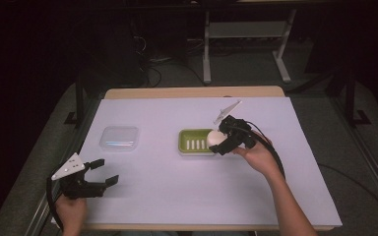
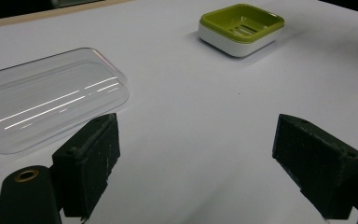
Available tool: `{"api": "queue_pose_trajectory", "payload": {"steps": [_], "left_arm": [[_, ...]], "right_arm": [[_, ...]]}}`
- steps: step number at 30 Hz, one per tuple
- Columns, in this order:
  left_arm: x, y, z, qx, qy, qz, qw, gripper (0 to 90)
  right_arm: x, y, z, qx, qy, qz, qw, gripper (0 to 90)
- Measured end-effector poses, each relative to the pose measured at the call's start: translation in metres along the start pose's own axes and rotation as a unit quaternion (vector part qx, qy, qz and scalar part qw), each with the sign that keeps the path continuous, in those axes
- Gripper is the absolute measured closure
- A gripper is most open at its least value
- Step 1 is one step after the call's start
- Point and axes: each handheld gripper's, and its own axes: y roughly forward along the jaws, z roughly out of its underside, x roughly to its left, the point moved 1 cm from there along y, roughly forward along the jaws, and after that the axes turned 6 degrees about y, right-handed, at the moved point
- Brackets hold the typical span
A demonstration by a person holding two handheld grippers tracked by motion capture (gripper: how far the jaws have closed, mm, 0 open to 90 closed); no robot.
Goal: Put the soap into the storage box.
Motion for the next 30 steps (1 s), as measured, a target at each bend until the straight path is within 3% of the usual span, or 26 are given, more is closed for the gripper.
{"api": "queue_pose_trajectory", "payload": {"steps": [20,30], "left_arm": [[-0.001,0.0,0.0,0.0,-0.002,0.001,1.0,14.5],[-0.001,0.001,-0.001,0.0,0.0,0.002,1.0,14.5]], "right_arm": [[0.005,0.014,-0.027,-0.007,-0.014,-0.008,0.9998,24.1],[0.005,0.025,-0.032,-0.002,-0.016,-0.009,0.9998,24.1]]}}
